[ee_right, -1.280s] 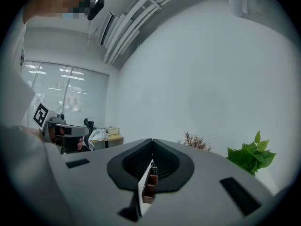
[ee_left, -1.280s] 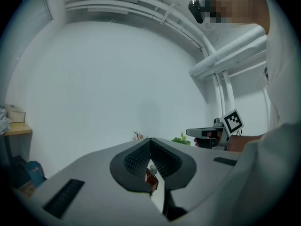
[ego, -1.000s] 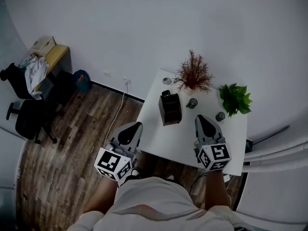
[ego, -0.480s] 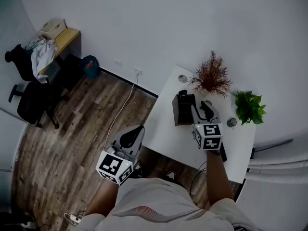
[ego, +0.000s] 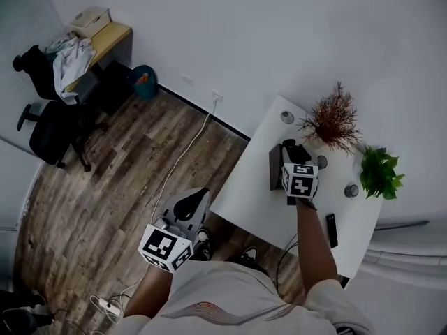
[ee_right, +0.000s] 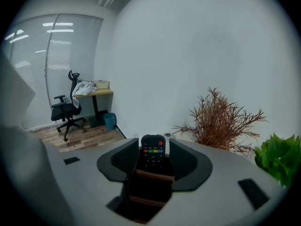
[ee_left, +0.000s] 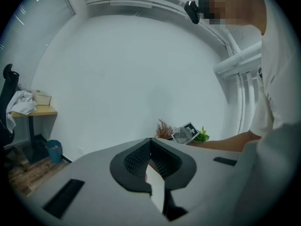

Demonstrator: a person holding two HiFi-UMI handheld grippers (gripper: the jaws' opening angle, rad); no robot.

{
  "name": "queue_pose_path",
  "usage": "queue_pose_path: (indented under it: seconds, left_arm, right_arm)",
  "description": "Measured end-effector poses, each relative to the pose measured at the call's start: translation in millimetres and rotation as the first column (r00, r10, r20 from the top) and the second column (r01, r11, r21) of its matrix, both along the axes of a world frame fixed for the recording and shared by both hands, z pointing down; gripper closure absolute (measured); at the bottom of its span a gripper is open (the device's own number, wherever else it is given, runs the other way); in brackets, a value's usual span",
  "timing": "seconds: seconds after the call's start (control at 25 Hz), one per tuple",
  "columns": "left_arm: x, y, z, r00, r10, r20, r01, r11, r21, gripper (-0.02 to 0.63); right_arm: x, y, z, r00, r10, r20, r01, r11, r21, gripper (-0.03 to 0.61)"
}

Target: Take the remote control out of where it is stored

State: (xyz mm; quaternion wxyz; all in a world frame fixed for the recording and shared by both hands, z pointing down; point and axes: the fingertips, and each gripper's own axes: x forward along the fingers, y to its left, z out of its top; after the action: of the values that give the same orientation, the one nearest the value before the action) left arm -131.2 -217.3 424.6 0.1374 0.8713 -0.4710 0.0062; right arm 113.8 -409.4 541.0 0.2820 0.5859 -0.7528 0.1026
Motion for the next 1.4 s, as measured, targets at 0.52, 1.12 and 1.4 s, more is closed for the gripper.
queue_pose_path:
  seconds: [0.52, 1.12, 1.4]
  left_arm:
    - [-2, -11, 12, 1.000, 0.012, 0.011, -0.012, 1.000, -0.026, 0.606]
    - [23, -6, -3, 0.997, 0.076, 0.022, -0.077, 0.997, 0.012, 0.606]
    - [70, -1, -9, 0.983, 0.185, 0.002, -0.185, 0.982, 0.027, 0.606]
  right_arm:
    - [-1, -24, 28, 0.996, 0.074, 0.051, -0.073, 0.997, -0.026, 0.376]
    - [19, 31, -101, 0.941, 0.005, 0.337, -0.070, 0.981, 0.180, 0.376]
    - [65, 106, -116, 0.922, 0.004, 0.388, -0.033, 0.997, 0.070, 0.376]
